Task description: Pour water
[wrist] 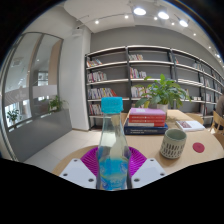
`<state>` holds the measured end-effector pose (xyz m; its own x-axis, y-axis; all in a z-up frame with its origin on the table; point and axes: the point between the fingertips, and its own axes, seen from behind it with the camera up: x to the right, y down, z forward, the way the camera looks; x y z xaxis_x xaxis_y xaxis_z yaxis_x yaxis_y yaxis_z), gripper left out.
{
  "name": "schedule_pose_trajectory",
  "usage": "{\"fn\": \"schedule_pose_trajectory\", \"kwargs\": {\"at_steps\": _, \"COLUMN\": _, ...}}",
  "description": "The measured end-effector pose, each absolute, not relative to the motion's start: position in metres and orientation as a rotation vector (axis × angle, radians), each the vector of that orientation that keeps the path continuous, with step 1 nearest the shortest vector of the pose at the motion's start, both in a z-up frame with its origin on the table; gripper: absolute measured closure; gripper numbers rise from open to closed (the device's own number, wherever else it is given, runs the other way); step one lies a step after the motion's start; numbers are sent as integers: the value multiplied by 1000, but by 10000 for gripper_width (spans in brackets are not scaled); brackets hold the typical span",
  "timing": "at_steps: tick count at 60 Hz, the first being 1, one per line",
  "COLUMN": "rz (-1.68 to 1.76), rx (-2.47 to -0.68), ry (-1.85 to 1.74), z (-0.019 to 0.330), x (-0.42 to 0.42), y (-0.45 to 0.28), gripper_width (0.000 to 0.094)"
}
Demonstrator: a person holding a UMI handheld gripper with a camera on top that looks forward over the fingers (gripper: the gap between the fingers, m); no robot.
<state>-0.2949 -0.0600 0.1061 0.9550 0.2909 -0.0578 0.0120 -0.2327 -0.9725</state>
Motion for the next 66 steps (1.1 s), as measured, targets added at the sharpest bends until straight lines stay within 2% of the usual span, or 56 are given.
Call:
{"fn": "schedule_pose_trajectory", "kwargs": {"at_steps": 5, "rz": 314, "rx": -1804, "ry": -187, "z": 111, "x": -298, "y": -53, "gripper_width": 590}}
{"fn": "schedule_pose_trajectory", "kwargs": {"at_steps": 13, "rz": 487, "rx": -1804, "ry": 2, "z": 139, "x": -297, "y": -26, "gripper_width": 589}}
{"fn": "schedule_pose_trajectory", "kwargs": {"at_steps": 22, "rz": 780, "rx": -1823, "ry": 389, "z": 156, "x": -278, "y": 19, "gripper_width": 588}}
{"fn": "schedule_pose_trajectory", "kwargs": {"at_steps": 25, "rz": 884, "rx": -1805, "ry": 534, "z": 172, "x": -272, "y": 24, "gripper_width": 588}}
{"fn": "schedule_pose_trajectory", "kwargs": {"at_steps": 33, "rz": 1177, "rx": -1675, "ry": 904, "z": 173, "x": -248, "y": 57, "gripper_width": 588}}
{"fn": "schedule_pose_trajectory", "kwargs": {"at_steps": 34, "rz": 1205, "rx": -1658, "ry": 948, "z": 182, "x": -245, "y": 53, "gripper_width": 587}}
{"fn": "schedule_pose_trajectory", "kwargs": {"at_steps": 42, "rz": 1423, "rx": -1462, "ry": 1223, "z": 176, "x": -221, "y": 83, "gripper_width": 590}}
{"fn": "schedule_pose_trajectory", "kwargs": {"at_steps": 43, "rz": 1442, "rx": -1448, "ry": 1260, "z": 185, "x": -219, "y": 74, "gripper_width": 590}}
{"fn": "schedule_pose_trajectory", "kwargs": {"at_steps": 45, "rz": 1473, "rx": -1417, "ry": 1326, "z": 178, "x": -215, "y": 83, "gripper_width": 590}}
{"fn": "schedule_pose_trajectory", "kwargs": {"at_steps": 46, "rz": 1489, "rx": -1400, "ry": 1353, "z": 178, "x": -213, "y": 84, "gripper_width": 570}}
{"fn": "schedule_pose_trajectory", "kwargs": {"at_steps": 66, "rz": 1769, "rx": -1058, "ry": 1725, "z": 176, "x": -182, "y": 114, "gripper_width": 569}}
